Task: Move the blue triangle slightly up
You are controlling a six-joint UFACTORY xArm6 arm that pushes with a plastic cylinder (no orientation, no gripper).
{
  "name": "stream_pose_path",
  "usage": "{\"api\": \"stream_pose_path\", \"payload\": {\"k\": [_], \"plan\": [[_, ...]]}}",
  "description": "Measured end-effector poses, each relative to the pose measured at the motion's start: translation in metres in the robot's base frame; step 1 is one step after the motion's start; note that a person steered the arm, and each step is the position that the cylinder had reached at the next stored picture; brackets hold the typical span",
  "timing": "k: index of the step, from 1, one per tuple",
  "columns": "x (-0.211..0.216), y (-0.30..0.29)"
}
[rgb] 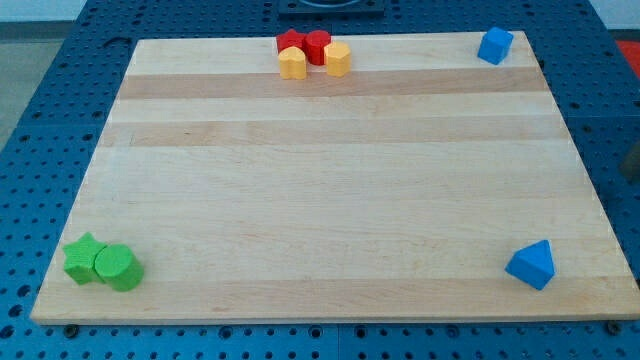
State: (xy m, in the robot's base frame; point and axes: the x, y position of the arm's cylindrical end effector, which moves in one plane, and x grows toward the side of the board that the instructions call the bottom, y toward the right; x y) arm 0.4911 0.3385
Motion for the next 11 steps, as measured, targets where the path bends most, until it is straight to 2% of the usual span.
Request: {"api": "stream_pose_path", "payload": {"k": [1,2,3,4,5,6,7,8,10,11], "plan": [[0.082,-0.044],[0.127,-0.097],[0.124,-0.151],[0.092,-0.166],[0.084,-0.169],[0.127,-0.173],[0.128,-0.168],[0.122,-0.142],[0.079,-0.141],[0.086,-0.141]]}}
